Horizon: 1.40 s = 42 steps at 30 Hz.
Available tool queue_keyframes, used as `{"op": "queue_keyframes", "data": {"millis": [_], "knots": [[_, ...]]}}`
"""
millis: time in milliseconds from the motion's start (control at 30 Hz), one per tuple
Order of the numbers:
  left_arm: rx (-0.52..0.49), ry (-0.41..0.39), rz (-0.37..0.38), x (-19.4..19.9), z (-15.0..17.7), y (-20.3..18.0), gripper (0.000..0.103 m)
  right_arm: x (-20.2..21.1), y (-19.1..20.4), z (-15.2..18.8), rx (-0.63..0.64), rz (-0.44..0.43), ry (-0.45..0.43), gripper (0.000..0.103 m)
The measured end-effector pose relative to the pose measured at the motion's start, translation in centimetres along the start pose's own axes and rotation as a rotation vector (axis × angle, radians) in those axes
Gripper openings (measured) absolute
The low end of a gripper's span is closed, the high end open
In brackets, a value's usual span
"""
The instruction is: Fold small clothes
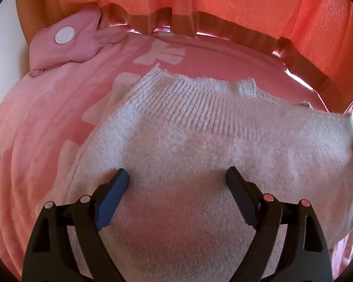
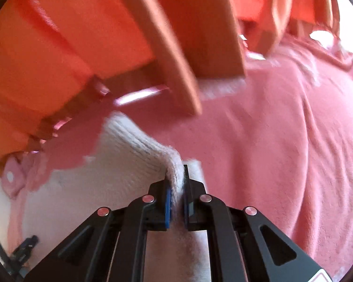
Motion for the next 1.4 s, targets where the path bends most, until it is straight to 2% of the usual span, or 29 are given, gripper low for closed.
{"op": "queue_keyframes", "data": {"millis": [33,100,200,233,300,367,433,467,533,600,700,800,867,1000,1033,1100,1133,1200,1233,1333,1367,1400], "knots": [[-0.007,-0.002,-0.007,-0.1,0.1,-0.1,0.085,-0.6,-0.1,0.3,0.010,-0.008,-0.001,0.006],[-0.024,-0.007,-0.024,-0.1,0.2,-0.4,0.086,0.3,1.0,-0.1,0.080,0.045,-0.019,0.007],[-0.023,-0.005,-0.029,-0.2,0.1,-0.4,0.087,4.1,3.7,-0.7,0.112,0.025,-0.138,0.011],[-0.021,-0.003,-0.029,-0.2,0.1,-0.4,0.087,5.5,5.8,-0.3,0.161,-0.005,-0.174,0.012],[-0.019,-0.002,-0.031,-0.2,0.0,-0.5,0.088,6.1,9.1,1.1,0.256,-0.059,-0.160,0.016],[-0.024,-0.004,-0.038,-0.2,0.0,-0.6,0.088,5.0,12.0,3.3,0.346,-0.094,-0.095,0.017],[-0.025,-0.006,-0.043,-0.2,0.1,-0.6,0.088,3.5,13.7,4.9,0.420,-0.056,-0.052,0.017],[-0.025,-0.005,-0.043,-0.2,0.1,-0.6,0.088,3.1,14.1,5.0,0.444,-0.016,-0.064,0.017],[-0.022,-0.002,-0.037,-0.2,0.0,-0.6,0.088,3.4,13.5,4.1,0.434,0.029,-0.108,0.016],[-0.020,0.001,-0.034,-0.2,0.0,-0.5,0.088,3.6,10.7,1.8,0.346,0.078,-0.145,0.017],[-0.023,0.002,-0.036,-0.2,0.0,-0.6,0.088,3.4,7.1,0.6,0.245,0.123,-0.123,0.018],[-0.020,0.006,-0.037,-0.1,0.1,-0.6,0.088,2.6,5.4,0.3,0.195,0.109,-0.088,0.030],[-0.018,0.008,-0.036,-0.1,0.1,-0.6,0.089,2.9,5.3,0.4,0.176,0.122,-0.113,0.031],[-0.020,0.006,-0.043,-0.2,0.1,-0.7,0.090,4.7,7.2,0.5,0.190,0.023,-0.172,0.029],[-0.021,0.005,-0.044,-0.2,0.1,-0.7,0.090,4.4,7.2,0.6,0.206,0.043,-0.155,0.029],[-0.025,0.003,-0.048,-0.3,0.1,-0.7,0.091,1.8,5.4,0.9,0.203,0.148,-0.059,0.027],[-0.027,0.002,-0.049,-0.3,0.1,-0.8,0.091,0.5,4.3,1.0,0.186,0.186,-0.006,0.020],[-0.027,0.003,-0.047,-0.3,0.1,-0.8,0.091,0.4,3.0,0.5,0.122,0.150,-0.019,0.017],[-0.027,0.005,-0.045,-0.3,0.1,-0.7,0.091,1.2,3.1,0.1,0.091,0.130,-0.034,0.011],[-0.023,0.011,-0.040,-0.4,0.0,-0.6,0.091,3.3,4.5,-0.2,0.091,0.024,-0.096,0.012],[-0.023,0.012,-0.041,-0.4,0.0,-0.6,0.091,3.0,4.9,-0.1,0.117,0.020,-0.086,0.012],[-0.024,0.012,-0.043,-0.4,0.0,-0.7,0.092,2.1,4.7,0.4,0.134,0.056,-0.059,0.012]]}}
Point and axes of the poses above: each gripper's, at about its wrist camera, not at the fingertips, and x roughly against the way its jaws point, y to its left, z to its underside, the point moved 5 cm from there along -x, roughly the way its jaws point, and after that the axes turned 10 degrees about -z, right-handed, at the moved point
